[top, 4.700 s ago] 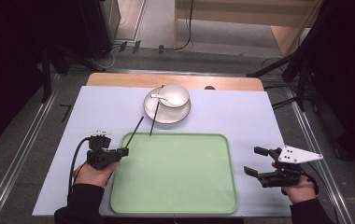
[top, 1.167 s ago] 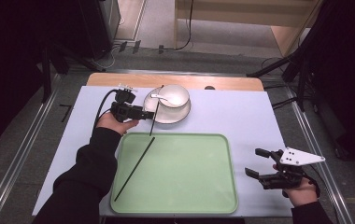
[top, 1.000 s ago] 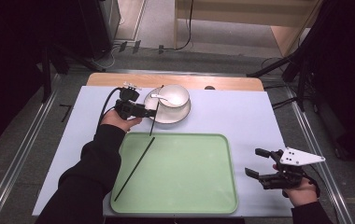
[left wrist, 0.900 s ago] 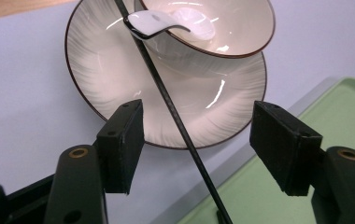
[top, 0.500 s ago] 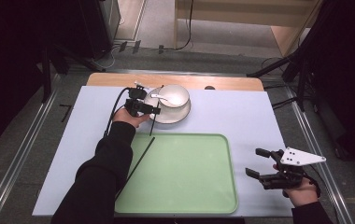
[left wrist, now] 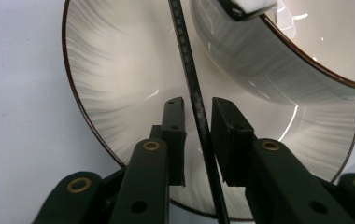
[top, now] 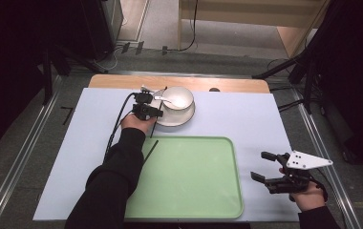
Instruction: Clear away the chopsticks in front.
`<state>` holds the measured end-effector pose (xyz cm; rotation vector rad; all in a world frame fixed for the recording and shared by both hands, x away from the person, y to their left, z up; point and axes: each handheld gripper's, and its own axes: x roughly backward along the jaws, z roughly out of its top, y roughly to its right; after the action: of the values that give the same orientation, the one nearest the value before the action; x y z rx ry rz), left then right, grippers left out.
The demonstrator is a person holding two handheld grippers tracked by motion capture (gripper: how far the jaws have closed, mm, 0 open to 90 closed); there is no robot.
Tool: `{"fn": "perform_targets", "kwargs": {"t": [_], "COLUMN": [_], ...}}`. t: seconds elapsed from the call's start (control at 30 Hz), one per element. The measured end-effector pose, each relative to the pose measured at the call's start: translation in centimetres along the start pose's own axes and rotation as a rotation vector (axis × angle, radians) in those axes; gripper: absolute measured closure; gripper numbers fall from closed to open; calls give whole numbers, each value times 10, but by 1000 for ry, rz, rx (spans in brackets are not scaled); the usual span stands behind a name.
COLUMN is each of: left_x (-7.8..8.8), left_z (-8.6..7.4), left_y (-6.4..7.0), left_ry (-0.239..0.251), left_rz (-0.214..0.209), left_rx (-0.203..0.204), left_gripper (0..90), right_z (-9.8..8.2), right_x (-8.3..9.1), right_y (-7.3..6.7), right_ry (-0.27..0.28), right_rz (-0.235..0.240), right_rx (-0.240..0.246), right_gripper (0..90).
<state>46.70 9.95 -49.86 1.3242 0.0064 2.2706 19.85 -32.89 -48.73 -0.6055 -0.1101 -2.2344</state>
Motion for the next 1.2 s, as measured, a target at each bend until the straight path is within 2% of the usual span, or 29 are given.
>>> {"fn": "perform_targets", "kwargs": {"t": [0.13,0.2,0.37,0.57,0.77,0.97,1.2], "left_x": [-2,-2,4,22,49,69,88], "left_z": [0,0,1,5,8,0,-23], "left_y": [2,1,-4,-10,-29,-36,-37], "left_ry": [12,17,24,41,59,39,35], "left_rz": [15,18,14,6,3,-14,-35], "left_rx": [24,40,52,63,90,78,43], "left_gripper": [839,849,860,861,861,861,861], "right_z": [0,0,0,0,0,0,-1], "right_x": [0,1,2,2,1,1,1], "right_y": [0,0,0,0,-1,0,0], "right_ry": [3,6,10,9,13,12,5], "right_rz": [0,1,1,-2,4,1,-4], "right_rx": [4,2,-6,-7,-6,-6,-11], "right_gripper": [172,172,172,172,172,172,172]}}
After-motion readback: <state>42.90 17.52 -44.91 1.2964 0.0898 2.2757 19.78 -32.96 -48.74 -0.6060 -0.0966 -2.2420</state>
